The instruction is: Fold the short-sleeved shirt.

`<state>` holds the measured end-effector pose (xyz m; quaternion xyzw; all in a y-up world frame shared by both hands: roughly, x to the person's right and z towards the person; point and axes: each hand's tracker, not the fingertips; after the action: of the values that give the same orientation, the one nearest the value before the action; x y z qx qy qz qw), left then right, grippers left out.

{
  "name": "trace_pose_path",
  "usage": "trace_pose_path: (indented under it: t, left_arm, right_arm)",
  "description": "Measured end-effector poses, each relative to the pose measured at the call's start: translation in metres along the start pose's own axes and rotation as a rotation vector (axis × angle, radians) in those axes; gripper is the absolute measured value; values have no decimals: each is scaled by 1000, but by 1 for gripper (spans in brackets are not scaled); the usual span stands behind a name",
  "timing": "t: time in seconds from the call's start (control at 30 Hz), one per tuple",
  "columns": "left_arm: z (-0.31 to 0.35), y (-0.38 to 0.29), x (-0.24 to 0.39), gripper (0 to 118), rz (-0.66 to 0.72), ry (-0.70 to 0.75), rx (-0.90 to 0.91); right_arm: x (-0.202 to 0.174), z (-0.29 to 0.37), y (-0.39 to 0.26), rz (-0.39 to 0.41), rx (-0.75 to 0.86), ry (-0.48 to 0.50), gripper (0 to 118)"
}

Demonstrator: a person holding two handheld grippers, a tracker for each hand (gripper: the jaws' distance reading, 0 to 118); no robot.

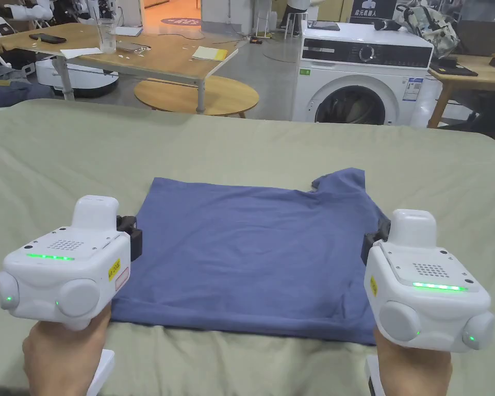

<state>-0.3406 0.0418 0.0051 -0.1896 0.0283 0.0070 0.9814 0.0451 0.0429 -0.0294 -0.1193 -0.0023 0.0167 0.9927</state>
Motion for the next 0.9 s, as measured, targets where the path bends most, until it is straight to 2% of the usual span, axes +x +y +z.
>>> trace_pose_path:
  t: [0.2, 0.37, 0.4, 0.43, 0.5, 0.57, 0.7, 0.77, 0.8, 0.83, 0.87, 0.9]
  left_arm:
    - [-8, -6, -40, 0, 73, -36, -269]
    - [-28, -15, -72, 2, 170, -73, -492]
    - [-33, -18, -78, 17, 189, -96, -541]
    - [-38, -19, -79, 38, 207, -105, -610]
    - [-44, -25, -82, 54, 200, -69, -656]
    - [-52, -31, -82, 58, 179, -12, -694]
    - [-69, -55, -79, 58, 191, -7, -800]
    - [-61, -51, -72, 55, 172, 13, -740]
    - [-59, -50, -67, 44, 144, 19, -733]
    - [-58, -50, -64, 20, 90, -15, -726]
    - [-57, -50, -62, 0, 92, -40, -727]
    - [-57, -50, -62, 0, 134, -83, -722]
  right_arm:
    - [0, -4, -5, -3, -52, 18, 0]
    - [-1, -8, -12, 27, -90, 31, 0]
    - [-2, -9, -13, 33, -99, 33, 0]
    - [-1, -10, -14, 36, -108, 36, 0]
    - [0, -10, -16, 42, -121, 39, 0]
    - [2, -10, -18, 53, -130, 35, 0]
    - [11, -12, -21, 65, -158, 28, 0]
    - [19, -10, -22, 69, -176, 22, 0]
    - [24, -9, -21, 69, -189, 18, 0]
    - [31, -9, -21, 65, -205, 10, 0]
    - [37, -10, -21, 64, -238, 1, 0]
    - [44, -12, -20, 66, -288, -5, 0]
